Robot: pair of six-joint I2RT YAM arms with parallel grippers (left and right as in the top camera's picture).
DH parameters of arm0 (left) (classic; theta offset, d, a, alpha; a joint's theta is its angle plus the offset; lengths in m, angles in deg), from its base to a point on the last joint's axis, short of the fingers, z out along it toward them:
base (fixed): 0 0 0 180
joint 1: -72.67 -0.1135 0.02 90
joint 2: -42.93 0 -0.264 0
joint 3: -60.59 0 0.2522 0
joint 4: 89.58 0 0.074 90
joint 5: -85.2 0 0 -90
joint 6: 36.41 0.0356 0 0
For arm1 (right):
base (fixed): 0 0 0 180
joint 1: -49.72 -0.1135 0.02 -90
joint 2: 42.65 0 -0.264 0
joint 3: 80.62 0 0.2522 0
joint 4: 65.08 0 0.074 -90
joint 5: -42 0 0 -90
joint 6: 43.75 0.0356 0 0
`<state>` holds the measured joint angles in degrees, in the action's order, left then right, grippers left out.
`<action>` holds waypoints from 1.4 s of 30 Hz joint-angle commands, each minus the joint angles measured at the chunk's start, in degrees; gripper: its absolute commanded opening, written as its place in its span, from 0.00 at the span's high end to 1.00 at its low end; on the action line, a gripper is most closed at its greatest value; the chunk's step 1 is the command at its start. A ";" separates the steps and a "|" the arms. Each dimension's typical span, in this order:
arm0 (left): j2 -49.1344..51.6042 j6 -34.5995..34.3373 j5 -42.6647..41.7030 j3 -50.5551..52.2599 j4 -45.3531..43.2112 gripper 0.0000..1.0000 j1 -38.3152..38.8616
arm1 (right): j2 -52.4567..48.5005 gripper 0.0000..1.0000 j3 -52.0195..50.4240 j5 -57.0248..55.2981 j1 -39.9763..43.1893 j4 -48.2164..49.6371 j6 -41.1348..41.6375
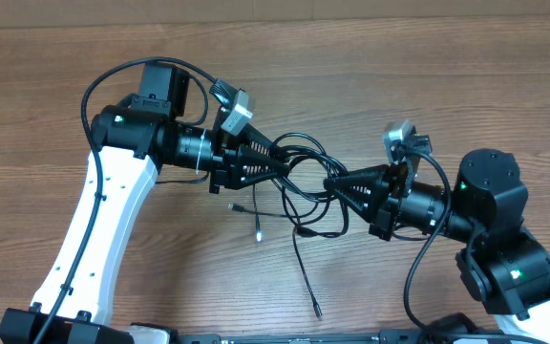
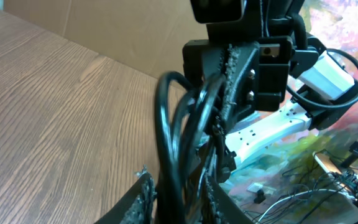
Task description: Untangle cables
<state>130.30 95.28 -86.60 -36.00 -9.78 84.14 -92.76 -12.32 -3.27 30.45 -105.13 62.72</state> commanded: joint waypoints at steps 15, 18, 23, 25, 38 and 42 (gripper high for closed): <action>-0.81 -0.20 -0.33 0.17 -1.36 0.73 -0.31 | 0.42 0.96 1.55 5.11 2.84 -1.07 -0.42; -0.81 -0.20 -0.33 0.17 -1.33 0.77 -0.31 | 0.42 0.96 1.57 5.07 2.84 -1.07 -0.46; -0.81 -0.20 -0.33 0.17 -1.36 0.65 -0.31 | 0.42 0.96 1.55 4.85 2.86 -1.27 -0.74; -0.81 -0.20 -0.33 0.17 -1.36 0.59 -0.31 | 0.42 0.96 1.55 4.83 2.91 -1.73 -1.75; -0.81 -0.20 -0.26 0.17 -1.40 0.84 -1.33 | 0.42 0.96 1.55 4.83 2.97 -2.01 -1.75; -0.81 -1.03 -1.62 0.17 -1.46 0.76 -2.95 | 0.42 0.96 1.55 4.85 2.95 -2.16 -1.75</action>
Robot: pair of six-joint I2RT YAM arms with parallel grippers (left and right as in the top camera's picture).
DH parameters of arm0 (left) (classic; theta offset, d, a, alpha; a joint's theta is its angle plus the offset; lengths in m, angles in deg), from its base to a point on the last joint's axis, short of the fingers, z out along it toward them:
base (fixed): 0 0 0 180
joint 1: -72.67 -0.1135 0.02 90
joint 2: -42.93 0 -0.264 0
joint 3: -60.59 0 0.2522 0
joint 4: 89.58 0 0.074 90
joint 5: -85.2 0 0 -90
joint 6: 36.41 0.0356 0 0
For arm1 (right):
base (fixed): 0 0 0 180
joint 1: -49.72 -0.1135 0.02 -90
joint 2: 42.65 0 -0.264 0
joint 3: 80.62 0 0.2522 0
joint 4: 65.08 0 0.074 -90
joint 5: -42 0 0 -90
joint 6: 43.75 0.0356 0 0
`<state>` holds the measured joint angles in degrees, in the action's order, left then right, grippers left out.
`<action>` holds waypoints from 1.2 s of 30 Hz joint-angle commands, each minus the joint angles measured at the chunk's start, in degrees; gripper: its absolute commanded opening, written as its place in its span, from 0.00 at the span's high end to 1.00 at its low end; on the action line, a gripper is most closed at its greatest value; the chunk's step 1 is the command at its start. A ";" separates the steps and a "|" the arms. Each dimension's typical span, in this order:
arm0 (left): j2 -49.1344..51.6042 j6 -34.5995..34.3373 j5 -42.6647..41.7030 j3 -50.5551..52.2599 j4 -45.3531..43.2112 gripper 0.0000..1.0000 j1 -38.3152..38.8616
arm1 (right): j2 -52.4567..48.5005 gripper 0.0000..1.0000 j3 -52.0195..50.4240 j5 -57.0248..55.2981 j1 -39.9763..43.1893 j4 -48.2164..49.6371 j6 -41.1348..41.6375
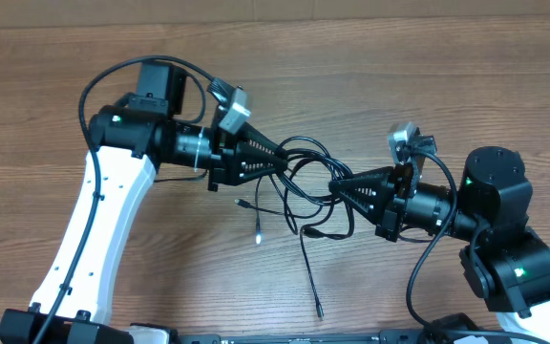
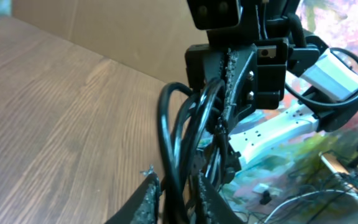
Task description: Untangle cables
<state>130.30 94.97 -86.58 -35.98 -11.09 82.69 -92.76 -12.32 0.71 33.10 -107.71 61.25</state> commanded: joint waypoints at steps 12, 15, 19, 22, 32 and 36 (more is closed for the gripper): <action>-0.81 -0.72 -2.10 0.15 -0.24 0.66 -0.94 | 0.42 0.96 1.55 0.92 0.31 0.44 -0.26; -0.81 -0.70 -2.08 0.15 -0.26 0.61 0.02 | 0.42 0.96 1.55 1.22 0.31 0.46 -0.26; -0.81 -0.68 -2.03 0.15 -0.76 0.59 1.16 | 0.42 0.96 1.57 1.60 0.31 0.46 -0.26; -0.81 -0.70 -1.99 0.15 -1.60 0.67 1.29 | 0.42 0.96 1.57 2.29 0.31 0.44 -0.26; -0.81 -0.81 -2.19 0.15 -1.97 0.73 1.22 | 0.42 0.96 1.55 2.43 0.31 0.39 -0.26; -0.81 -1.18 -2.43 0.15 -1.97 0.68 1.22 | 0.42 0.96 1.55 2.43 0.31 0.00 -0.28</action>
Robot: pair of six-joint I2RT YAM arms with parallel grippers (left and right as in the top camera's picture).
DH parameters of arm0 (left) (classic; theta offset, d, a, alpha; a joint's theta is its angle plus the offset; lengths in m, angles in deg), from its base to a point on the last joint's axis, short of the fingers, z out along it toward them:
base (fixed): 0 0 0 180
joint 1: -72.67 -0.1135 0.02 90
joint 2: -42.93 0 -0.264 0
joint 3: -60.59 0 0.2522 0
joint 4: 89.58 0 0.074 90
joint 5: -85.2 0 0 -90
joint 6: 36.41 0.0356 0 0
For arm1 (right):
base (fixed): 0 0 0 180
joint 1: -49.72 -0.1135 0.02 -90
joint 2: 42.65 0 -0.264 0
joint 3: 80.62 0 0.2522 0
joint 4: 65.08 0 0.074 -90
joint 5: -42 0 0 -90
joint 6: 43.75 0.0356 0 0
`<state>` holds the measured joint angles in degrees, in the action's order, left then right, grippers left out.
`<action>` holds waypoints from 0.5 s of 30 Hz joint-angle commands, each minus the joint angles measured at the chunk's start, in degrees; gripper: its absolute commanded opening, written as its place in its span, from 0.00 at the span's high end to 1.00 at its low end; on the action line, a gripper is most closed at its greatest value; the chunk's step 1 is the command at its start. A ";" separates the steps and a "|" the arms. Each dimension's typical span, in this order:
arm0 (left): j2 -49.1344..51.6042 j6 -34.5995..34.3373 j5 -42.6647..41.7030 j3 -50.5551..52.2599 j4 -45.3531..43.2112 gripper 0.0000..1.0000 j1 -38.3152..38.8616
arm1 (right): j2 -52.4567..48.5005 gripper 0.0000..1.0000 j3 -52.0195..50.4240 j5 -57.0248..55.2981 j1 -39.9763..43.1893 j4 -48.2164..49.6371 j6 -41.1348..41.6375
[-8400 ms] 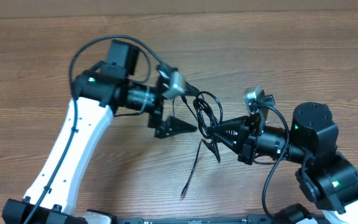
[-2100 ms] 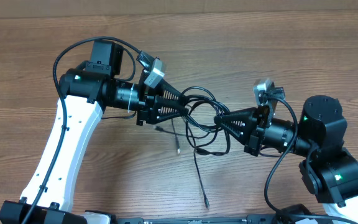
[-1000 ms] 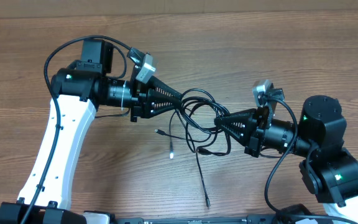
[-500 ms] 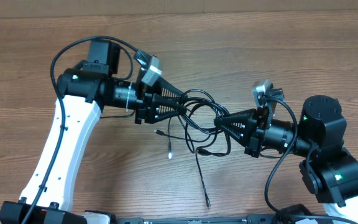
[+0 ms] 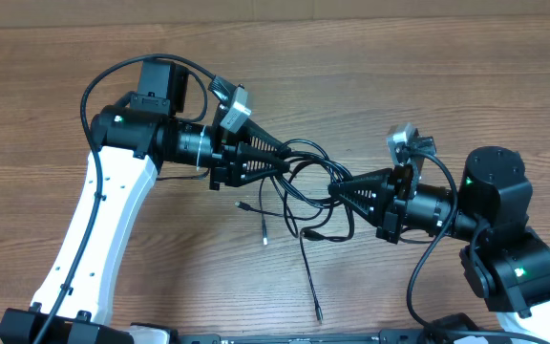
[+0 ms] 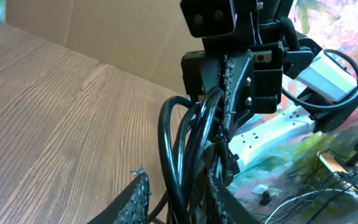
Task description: Untangle cables
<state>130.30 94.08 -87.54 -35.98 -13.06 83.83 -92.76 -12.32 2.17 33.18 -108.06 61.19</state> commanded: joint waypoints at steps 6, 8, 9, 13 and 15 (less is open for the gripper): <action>-0.81 -0.26 -1.38 0.15 0.00 0.96 0.09 | 0.42 0.96 1.55 0.96 0.22 0.17 -0.20; -0.81 -0.26 -1.38 0.15 -0.02 0.96 0.09 | 0.42 0.96 1.55 0.96 0.22 0.17 -0.20; -0.81 -0.26 -1.38 0.15 -0.02 0.95 0.09 | 0.42 0.96 1.55 0.96 0.22 0.17 -0.20; -0.81 -0.26 -1.40 0.15 -0.02 0.95 0.09 | 0.42 0.96 1.55 0.94 0.22 0.20 -0.20; -0.81 -0.28 -1.40 0.15 0.00 0.96 0.09 | 0.42 0.95 1.55 0.94 0.22 0.20 -0.20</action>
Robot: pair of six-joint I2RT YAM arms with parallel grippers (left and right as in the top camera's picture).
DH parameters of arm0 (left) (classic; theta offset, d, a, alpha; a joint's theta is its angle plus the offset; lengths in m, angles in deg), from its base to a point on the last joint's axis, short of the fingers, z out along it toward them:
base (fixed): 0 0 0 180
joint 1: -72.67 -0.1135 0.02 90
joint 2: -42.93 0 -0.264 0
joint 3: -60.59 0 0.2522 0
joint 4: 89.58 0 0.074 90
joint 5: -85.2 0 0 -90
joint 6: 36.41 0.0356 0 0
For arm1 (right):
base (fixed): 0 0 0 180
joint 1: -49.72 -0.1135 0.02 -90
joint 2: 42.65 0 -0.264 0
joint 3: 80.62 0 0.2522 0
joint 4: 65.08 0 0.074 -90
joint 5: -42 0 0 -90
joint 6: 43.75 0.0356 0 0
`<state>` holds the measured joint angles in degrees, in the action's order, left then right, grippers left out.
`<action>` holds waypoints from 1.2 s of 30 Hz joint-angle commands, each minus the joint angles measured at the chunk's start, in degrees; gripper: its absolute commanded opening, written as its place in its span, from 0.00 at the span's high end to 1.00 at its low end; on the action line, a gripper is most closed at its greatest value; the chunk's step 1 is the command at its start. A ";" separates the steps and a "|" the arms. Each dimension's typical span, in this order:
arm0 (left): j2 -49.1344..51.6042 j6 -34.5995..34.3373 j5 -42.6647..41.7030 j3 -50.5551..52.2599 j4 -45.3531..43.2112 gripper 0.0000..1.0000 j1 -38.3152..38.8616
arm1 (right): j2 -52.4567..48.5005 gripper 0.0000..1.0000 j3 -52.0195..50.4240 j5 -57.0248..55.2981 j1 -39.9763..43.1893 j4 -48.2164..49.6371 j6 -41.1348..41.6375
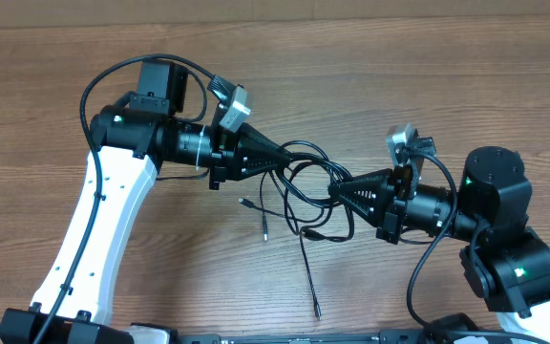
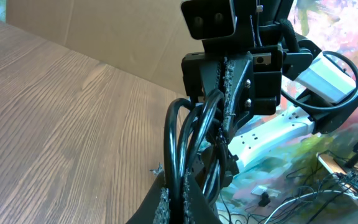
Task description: Untangle cables
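Note:
A tangle of thin black cables [image 1: 306,182] hangs between my two grippers over the wooden table [image 1: 447,86]. My left gripper [image 1: 283,160] points right and is shut on a black cable loop [image 2: 178,137], which rises from between its rough pads [image 2: 165,202]. My right gripper [image 1: 332,194] points left, its fingers closed to a point on the right side of the tangle. The two tips are a short gap apart, the left one higher in the overhead view.
Loose ends trail onto the table below the tangle: a small plug [image 1: 243,203], a light-tipped end [image 1: 265,232] and a long tail [image 1: 309,277] running toward the front edge. A cardboard wall [image 2: 104,31] stands behind the table.
My left gripper's fingers stood apart around the cable loop; now they are shut on it. The arms and the tangle have barely moved.
At first my left gripper stood open around loops of the tangle, with the right one shut on its other side. Then the right gripper was slightly further right and the tangle a little more spread. The left stayed open until now, when it is shut on a loop.

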<state>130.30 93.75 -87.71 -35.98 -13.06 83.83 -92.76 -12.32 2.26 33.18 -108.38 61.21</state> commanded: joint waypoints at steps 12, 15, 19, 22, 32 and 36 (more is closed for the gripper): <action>-0.81 0.09 -0.74 0.15 -0.07 0.95 0.00 | 0.42 0.00 1.55 0.83 0.22 0.70 -0.20; -0.81 0.04 0.09 0.15 -0.24 0.96 -0.72 | 0.42 0.00 1.55 0.81 0.22 0.72 -0.02; -0.81 -0.20 1.01 0.15 -0.24 0.95 -2.62 | 0.42 0.00 1.57 0.59 0.22 0.92 2.03; -0.81 -0.37 0.98 0.15 -0.28 0.96 -4.13 | 0.42 0.00 1.55 -0.52 0.22 1.25 5.88; -0.81 -4.09 0.52 0.15 -3.41 0.96 -5.46 | 0.42 0.00 1.55 1.57 0.09 2.12 21.81; -0.81 -7.26 -0.90 0.15 -7.17 0.96 -5.46 | 0.42 0.00 1.55 2.51 -0.17 2.05 22.77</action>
<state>130.30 89.88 -86.01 -35.98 -18.85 78.41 -92.76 -12.32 3.46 33.18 -106.70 80.88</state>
